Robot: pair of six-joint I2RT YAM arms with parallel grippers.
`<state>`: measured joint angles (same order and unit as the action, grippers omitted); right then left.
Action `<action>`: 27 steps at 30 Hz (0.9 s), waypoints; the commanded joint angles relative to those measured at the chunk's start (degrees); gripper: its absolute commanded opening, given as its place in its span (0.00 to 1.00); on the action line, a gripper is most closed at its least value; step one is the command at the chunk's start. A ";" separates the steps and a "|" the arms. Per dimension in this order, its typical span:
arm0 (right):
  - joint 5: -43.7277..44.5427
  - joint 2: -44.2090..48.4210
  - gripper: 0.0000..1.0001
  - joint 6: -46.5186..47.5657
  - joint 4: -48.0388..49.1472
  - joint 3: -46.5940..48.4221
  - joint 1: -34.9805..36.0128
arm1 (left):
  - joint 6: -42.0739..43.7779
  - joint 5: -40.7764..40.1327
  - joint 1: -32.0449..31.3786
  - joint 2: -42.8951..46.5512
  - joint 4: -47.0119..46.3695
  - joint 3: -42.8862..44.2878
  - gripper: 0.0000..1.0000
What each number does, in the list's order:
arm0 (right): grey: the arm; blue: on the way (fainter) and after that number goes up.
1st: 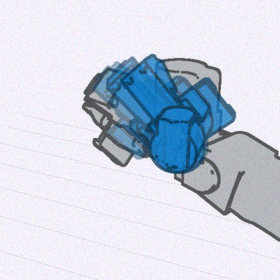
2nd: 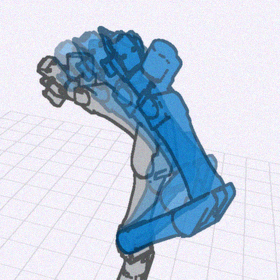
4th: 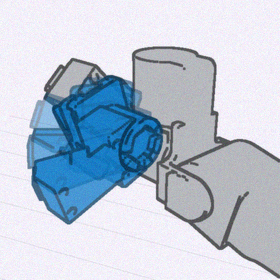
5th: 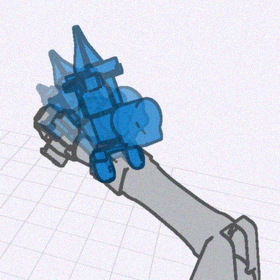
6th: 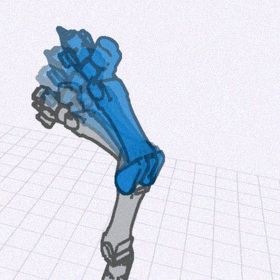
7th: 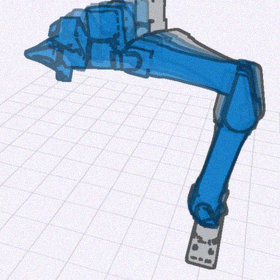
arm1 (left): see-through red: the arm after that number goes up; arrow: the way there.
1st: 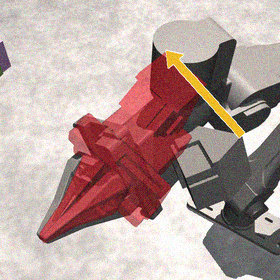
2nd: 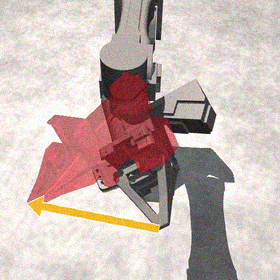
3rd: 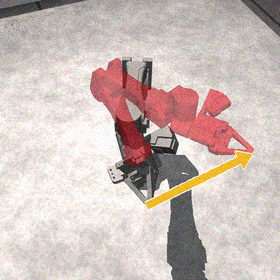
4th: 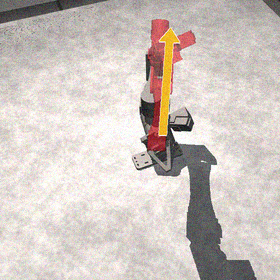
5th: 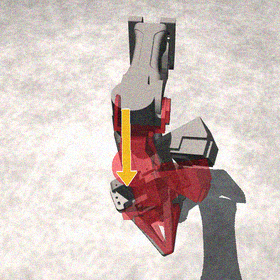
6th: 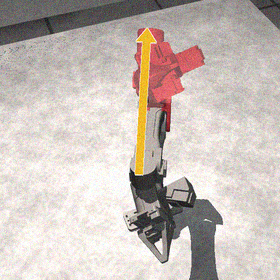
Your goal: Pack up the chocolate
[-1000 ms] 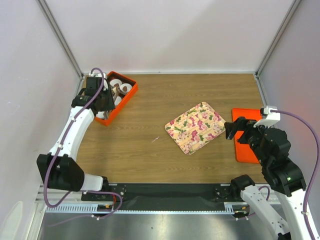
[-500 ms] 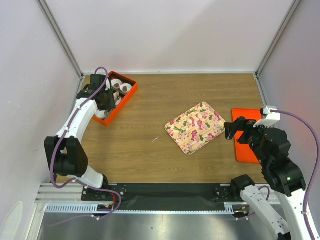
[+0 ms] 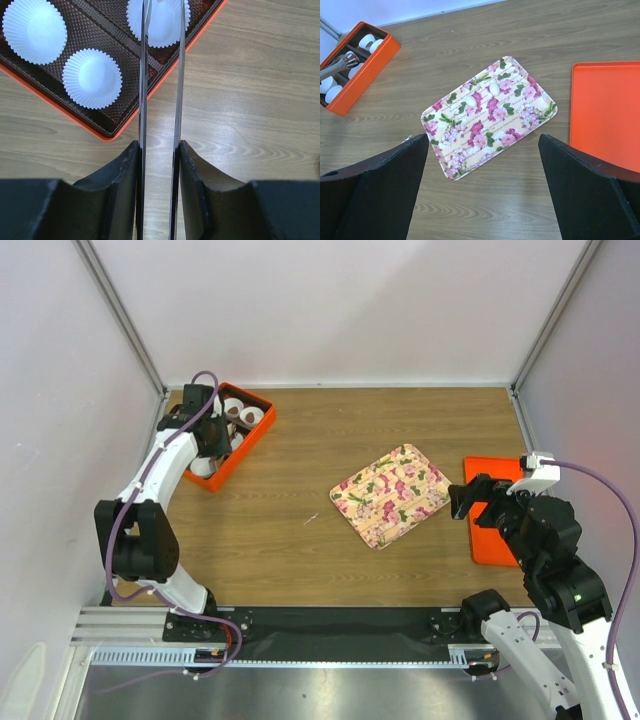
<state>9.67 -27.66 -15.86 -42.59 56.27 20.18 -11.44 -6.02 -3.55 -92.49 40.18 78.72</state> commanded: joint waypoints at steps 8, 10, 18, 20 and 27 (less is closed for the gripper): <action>0.00 0.24 1.00 0.48 1.37 1.03 0.03 | 1.51 -1.10 0.48 2.92 -1.25 -0.40 0.39; -0.09 0.33 1.00 0.48 1.28 1.12 0.03 | 1.60 -1.45 0.48 3.36 -1.34 -1.37 0.39; -0.27 0.68 1.00 -0.05 0.93 1.03 0.12 | 1.77 -1.45 0.48 3.98 -1.42 -2.78 0.41; -0.18 0.77 1.00 -0.05 0.67 1.30 0.03 | 1.77 -1.45 0.48 3.98 -1.34 -2.69 0.41; 0.35 1.38 1.00 0.04 -0.04 1.47 0.12 | 1.86 -1.54 0.48 4.42 -1.07 -2.43 0.44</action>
<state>9.67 -26.85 -15.86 -42.83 56.27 20.18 -10.81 -6.94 -3.55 -91.13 40.21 75.75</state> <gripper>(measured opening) 0.995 0.442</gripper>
